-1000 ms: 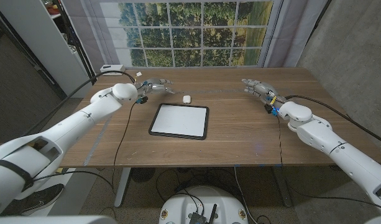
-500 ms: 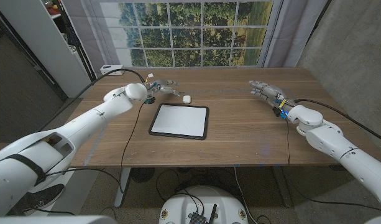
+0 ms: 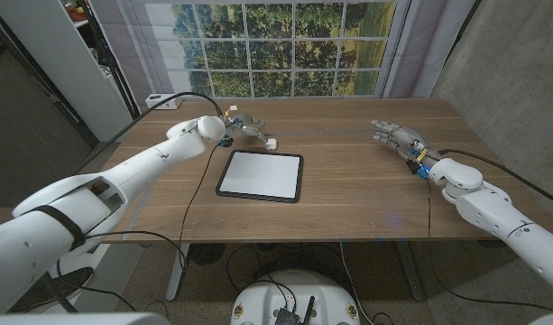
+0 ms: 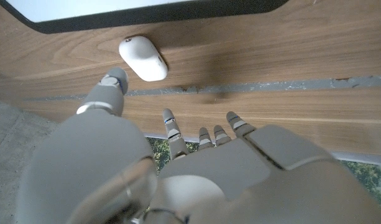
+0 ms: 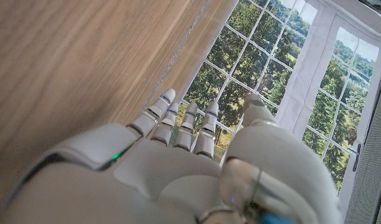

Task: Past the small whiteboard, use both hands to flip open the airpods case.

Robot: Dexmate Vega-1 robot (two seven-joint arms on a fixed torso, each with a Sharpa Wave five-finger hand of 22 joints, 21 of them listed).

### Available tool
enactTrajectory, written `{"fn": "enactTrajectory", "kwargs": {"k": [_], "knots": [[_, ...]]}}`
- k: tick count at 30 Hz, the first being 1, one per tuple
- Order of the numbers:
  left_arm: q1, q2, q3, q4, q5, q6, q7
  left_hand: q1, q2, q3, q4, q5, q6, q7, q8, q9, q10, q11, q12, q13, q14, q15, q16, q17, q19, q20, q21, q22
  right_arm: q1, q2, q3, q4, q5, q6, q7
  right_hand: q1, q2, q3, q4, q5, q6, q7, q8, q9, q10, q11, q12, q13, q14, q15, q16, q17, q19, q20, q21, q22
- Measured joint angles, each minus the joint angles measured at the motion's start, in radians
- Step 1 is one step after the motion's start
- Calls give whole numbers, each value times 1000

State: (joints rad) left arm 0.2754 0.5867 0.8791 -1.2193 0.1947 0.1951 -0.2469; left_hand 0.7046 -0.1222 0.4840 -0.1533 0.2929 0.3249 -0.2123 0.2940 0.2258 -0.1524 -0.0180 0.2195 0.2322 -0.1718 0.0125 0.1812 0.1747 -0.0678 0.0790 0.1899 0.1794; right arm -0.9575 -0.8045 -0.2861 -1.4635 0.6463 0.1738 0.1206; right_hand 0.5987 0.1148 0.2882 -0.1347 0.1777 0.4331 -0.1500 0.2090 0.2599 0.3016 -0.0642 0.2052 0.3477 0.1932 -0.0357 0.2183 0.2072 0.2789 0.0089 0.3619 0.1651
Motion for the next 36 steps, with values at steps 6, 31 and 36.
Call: {"fn": "enactTrajectory", "kwargs": {"k": [6, 31, 36], "knots": [[-50, -17, 56, 6, 69, 26, -53, 8, 8, -3, 3, 0, 5, 5, 0, 0, -10, 0, 0, -5, 0, 0, 0, 0, -9, 5, 0, 0, -27, -11, 19, 0, 20, 17, 10, 0, 0, -4, -4, 0, 0, 0, 0, 0, 0, 0, 0, 0, 0, 0, 0, 0, 0, 0, -4, 0], [-122, -28, 204, -142, 371, 191, -195, 29, 29, -18, 18, 8, -48, 36, -28, 0, -16, 6, 0, -6, 0, 0, 0, 0, -16, 8, 0, 0, -67, -16, 60, 41, 92, 43, 79, -5, 5, -8, 0, 0, -6, 6, 0, -8, 13, 5, 10, 0, 7, 0, 11, 8, 4, 4, -19, 0], [-108, -30, 208, -157, 426, 235, -200, 27, 38, -18, 18, 8, -58, 36, -32, 5, -16, 6, 0, -9, 0, 0, 0, 0, -16, 8, 0, 0, -67, -12, 61, 48, 101, 48, 89, -5, 5, -13, 4, 0, -6, 6, 0, -9, 16, 9, 10, -1, 7, 0, 11, 9, 4, 4, -19, 0]]}}
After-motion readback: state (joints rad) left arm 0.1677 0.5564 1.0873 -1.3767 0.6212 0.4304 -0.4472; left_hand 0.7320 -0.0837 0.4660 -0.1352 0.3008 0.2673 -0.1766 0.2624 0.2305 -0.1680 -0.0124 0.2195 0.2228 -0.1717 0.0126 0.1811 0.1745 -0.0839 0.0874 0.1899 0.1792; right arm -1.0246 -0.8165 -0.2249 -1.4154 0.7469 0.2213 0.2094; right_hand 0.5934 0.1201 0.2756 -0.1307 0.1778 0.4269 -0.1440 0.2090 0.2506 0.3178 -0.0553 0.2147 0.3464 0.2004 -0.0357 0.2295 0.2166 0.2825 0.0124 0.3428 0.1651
